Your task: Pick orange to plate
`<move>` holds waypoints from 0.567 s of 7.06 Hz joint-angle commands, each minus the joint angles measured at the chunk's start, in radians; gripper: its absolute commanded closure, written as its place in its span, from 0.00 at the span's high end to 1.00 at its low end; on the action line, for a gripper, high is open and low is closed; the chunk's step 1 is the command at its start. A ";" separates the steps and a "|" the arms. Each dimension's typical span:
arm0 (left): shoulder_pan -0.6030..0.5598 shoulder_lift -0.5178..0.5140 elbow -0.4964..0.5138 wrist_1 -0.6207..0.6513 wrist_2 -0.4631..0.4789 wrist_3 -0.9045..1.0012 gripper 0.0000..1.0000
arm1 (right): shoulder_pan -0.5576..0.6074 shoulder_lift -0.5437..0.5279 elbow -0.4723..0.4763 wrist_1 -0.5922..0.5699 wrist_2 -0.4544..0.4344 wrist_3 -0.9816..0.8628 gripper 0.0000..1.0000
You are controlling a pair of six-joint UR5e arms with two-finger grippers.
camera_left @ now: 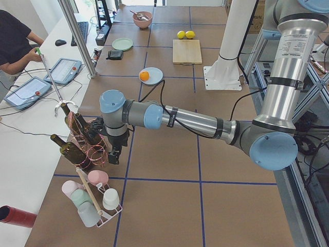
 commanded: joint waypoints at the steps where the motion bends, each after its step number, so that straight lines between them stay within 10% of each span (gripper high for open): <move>1: -0.032 0.006 0.004 0.038 -0.003 0.024 1.00 | 0.023 0.007 0.017 -0.093 0.041 0.001 1.00; 4: -0.030 0.048 0.048 0.034 -0.041 0.027 1.00 | 0.024 -0.002 0.090 -0.191 0.042 0.001 1.00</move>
